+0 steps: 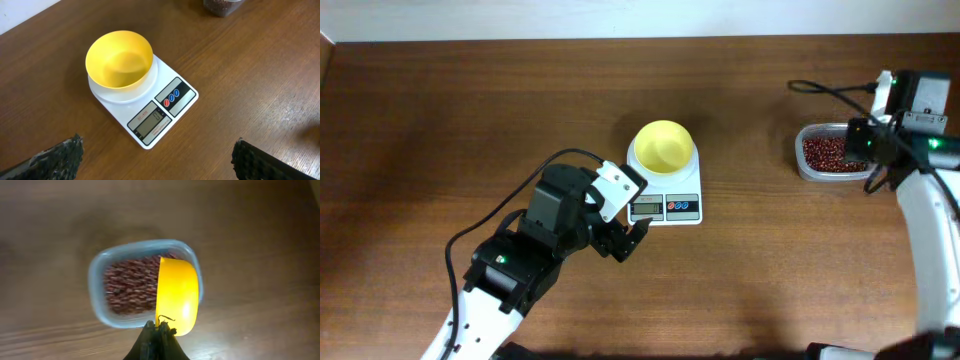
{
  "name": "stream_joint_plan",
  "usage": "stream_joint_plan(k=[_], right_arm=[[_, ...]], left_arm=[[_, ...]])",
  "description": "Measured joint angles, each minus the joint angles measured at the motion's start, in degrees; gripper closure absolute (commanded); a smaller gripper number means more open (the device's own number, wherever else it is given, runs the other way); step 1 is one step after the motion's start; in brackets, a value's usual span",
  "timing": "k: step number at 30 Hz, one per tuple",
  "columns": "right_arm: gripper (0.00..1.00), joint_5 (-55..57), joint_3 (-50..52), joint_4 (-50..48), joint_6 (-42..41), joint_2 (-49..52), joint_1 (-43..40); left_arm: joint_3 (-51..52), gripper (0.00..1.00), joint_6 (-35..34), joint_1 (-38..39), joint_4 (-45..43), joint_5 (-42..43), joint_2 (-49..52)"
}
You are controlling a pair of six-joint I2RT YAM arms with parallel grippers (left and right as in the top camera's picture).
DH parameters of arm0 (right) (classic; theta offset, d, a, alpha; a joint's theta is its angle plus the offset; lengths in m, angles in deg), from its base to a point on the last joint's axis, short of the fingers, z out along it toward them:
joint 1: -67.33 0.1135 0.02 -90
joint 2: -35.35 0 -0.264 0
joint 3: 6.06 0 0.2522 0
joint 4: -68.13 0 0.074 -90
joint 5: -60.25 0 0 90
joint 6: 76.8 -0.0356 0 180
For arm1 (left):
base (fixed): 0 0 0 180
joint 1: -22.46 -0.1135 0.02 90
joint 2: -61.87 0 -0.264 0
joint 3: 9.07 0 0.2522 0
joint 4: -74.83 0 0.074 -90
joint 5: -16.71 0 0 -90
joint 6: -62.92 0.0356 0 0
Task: Scoop item into bowl and weigh 50g on scale
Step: 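Move the yellow scoop with the right gripper down into the bean tub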
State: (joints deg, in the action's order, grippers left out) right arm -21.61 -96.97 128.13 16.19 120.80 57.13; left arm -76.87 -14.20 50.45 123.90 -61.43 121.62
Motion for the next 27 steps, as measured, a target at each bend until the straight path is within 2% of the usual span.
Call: stream_joint_plan(k=[7,27], right_arm=[[0.96,-5.49,0.0,-3.06,0.92,9.84,-5.6],[0.96,-12.63,0.24,-4.26,1.51,15.91,-5.57]], left_arm=[[0.0,0.01,-0.02,0.0,0.0,0.0,0.0],[0.0,0.01,-0.02,0.0,0.0,0.0,0.0]])
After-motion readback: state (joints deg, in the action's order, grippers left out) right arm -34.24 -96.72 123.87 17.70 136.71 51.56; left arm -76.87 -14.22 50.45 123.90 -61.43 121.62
